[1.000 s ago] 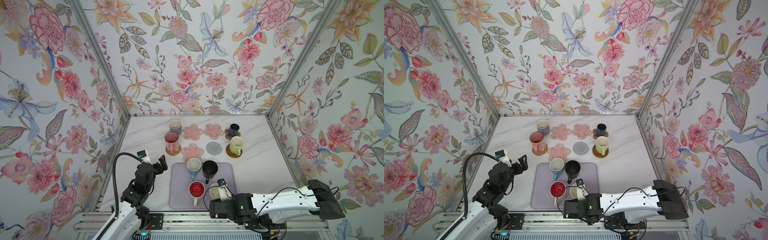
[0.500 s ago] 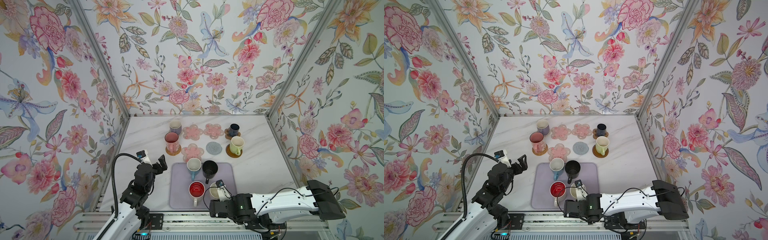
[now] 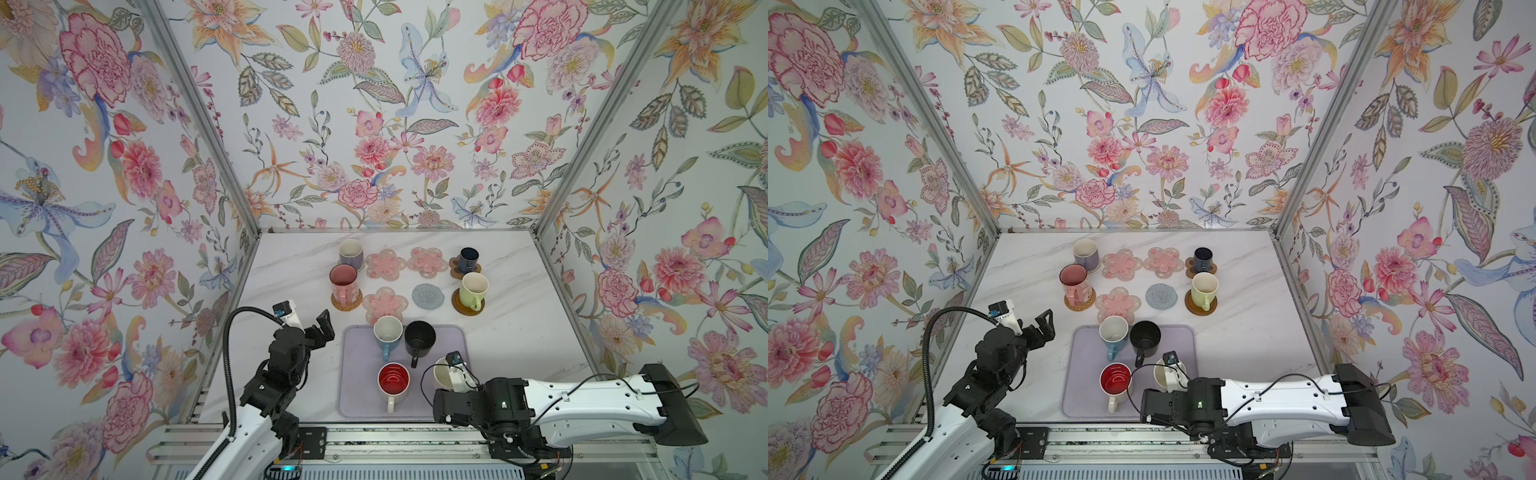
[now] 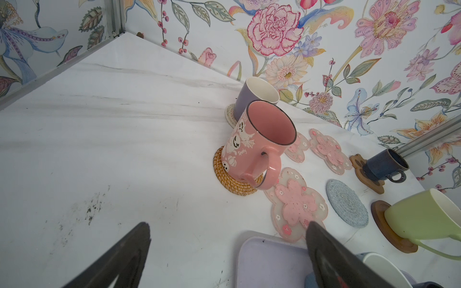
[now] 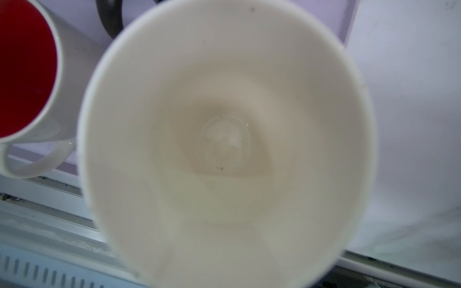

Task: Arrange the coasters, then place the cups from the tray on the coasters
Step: 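Lift the cream mug with the right gripper and carry it beyond the tray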

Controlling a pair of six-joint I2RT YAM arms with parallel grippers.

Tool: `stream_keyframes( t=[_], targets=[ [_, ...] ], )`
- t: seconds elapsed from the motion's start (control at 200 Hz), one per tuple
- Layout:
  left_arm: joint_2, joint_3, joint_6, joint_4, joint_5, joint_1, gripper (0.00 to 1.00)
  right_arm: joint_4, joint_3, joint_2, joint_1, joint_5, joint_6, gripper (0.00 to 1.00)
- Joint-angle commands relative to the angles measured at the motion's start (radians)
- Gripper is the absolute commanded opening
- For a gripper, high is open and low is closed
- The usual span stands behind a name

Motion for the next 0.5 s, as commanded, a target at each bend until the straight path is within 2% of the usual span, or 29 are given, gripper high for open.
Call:
stream_keyframes(
  t=[0.0, 0.205, 0.42, 0.49],
  targets=[
    [-0.007, -0.009, -0.008, -0.016, 0.004, 0.014, 0.99, -0.120, 0.071, -0.059, -0.065, 0.044, -0.050, 0.00],
    [-0.030, -0.011, -0.015, -0.042, -0.004, 0.014, 0.99, -0.124, 0.186, -0.075, -0.297, 0.037, -0.267, 0.00],
    [-0.073, -0.038, -0.028, -0.046, -0.012, 0.015, 0.99, 0.019, 0.380, 0.069, -0.543, 0.004, -0.573, 0.00],
    [-0.075, -0.030, -0.019, -0.066, -0.017, 0.015, 0.99, 0.068, 0.430, 0.138, -0.603, 0.003, -0.629, 0.00]
  ],
)
